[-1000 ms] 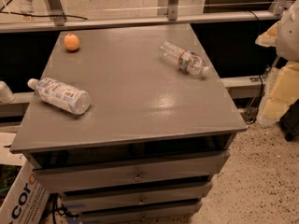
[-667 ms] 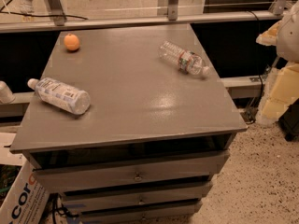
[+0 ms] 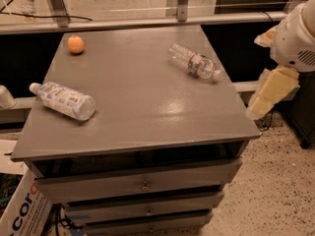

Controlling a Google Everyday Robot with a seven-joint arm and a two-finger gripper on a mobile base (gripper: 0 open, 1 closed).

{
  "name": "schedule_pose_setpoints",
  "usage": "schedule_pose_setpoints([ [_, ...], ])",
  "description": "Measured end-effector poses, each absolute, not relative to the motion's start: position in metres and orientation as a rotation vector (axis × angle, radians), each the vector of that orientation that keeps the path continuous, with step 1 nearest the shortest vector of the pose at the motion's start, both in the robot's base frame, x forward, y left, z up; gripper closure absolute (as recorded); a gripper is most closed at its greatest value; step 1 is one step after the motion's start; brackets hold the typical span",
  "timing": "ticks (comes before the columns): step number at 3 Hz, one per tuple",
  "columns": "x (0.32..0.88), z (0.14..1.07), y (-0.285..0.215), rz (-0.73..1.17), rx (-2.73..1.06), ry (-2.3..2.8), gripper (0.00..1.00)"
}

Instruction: Move water bottle near blue plastic bottle

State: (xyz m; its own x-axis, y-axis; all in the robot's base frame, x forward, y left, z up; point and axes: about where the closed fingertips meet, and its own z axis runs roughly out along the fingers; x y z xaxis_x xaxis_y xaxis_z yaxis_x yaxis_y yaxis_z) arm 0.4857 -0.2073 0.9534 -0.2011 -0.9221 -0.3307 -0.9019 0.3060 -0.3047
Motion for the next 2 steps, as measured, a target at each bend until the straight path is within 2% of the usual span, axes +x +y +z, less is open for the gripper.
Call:
schedule_pose_setpoints([
  [2,0.558,0.933,-0.181,0.069,-1.473,2.062,0.00],
])
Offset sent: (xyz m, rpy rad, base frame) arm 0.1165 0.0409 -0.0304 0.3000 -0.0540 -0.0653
